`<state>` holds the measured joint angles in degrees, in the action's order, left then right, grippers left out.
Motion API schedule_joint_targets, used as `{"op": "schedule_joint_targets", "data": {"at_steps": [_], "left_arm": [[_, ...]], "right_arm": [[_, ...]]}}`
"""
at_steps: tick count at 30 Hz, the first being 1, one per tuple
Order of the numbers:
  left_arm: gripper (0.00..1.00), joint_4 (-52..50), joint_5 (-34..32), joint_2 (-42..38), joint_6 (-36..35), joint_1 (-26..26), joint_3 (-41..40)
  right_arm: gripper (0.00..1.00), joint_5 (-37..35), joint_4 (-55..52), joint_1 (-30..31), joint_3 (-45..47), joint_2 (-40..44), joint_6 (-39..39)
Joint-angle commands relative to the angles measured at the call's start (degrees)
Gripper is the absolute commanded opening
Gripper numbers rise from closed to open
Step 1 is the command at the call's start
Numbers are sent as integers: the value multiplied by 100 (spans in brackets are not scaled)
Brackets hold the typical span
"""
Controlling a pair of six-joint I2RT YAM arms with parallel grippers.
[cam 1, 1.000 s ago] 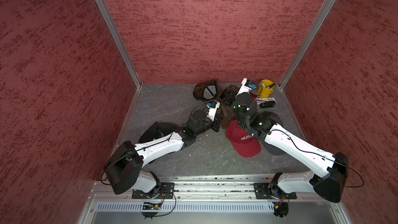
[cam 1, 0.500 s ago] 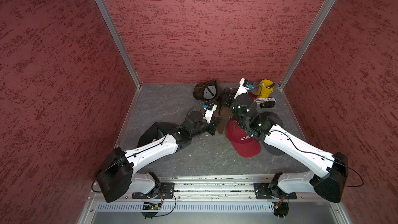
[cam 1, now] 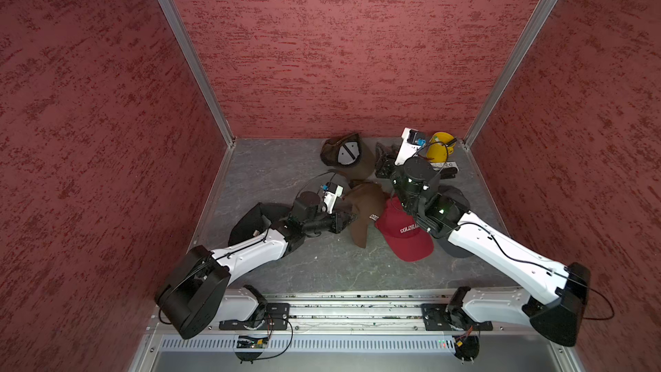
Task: Open the adjustable buckle of the baseball cap
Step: Place the baseball cap at the center of the board.
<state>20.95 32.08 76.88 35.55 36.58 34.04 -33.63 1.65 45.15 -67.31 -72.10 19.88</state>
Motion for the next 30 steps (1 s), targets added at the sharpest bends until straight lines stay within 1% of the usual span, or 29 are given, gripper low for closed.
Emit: {"op": "schedule_joint_targets", "data": {"at_steps": [1, 5, 7, 9, 10, 12, 14, 16, 17, 19, 20, 22, 23, 27, 30], "left_arm": [[0, 1628, 807, 270, 856, -63, -173], [0, 3284, 954, 671, 1678, -119, -680], [0, 3863, 938, 907, 1996, -150, -892], [0, 4230, 930, 1179, 2184, -160, -1084], [1, 4209, 932, 1270, 2217, -160, -1121], [8, 4025, 909, 1423, 2236, -151, -1212], [18, 3654, 833, 1429, 2200, -155, -1272], [32, 3019, 676, 1277, 2049, -151, -1293], [38, 2554, 542, 1126, 1931, -151, -1278], [47, 1608, 194, 715, 1643, -130, -1232], [50, 859, -100, 469, 1463, -113, -1164], [56, -250, -553, -15, 1156, -52, -1061], [59, -631, -759, -209, 1102, -33, -1034], [67, -1229, -880, -548, 1094, 66, -960], [72, -1821, -970, -676, 1014, 311, -733]], "right_arm": [[49, 97, -140, -62, 103, 81, -173], [50, 208, -166, -115, 174, 64, -255], [50, 296, -179, -146, 196, 56, -298], [50, 404, -167, -193, 227, 37, -346], [51, 446, -165, -212, 232, 23, -366], [51, 557, -165, -256, 239, -14, -422], [51, 632, -155, -286, 249, -41, -505], [52, 677, -127, -320, 275, -58, -590], [52, 714, -109, -337, 288, -63, -632], [52, 783, -64, -379, 336, -62, -702], [53, 822, -27, -404, 370, -66, -734], [53, 898, 48, -448, 443, -60, -775], [53, 954, 84, -479, 479, -79, -790], [54, 1199, 184, -558, 526, -224, -868], [54, 1466, 212, -625, 484, -420, -989]]}}
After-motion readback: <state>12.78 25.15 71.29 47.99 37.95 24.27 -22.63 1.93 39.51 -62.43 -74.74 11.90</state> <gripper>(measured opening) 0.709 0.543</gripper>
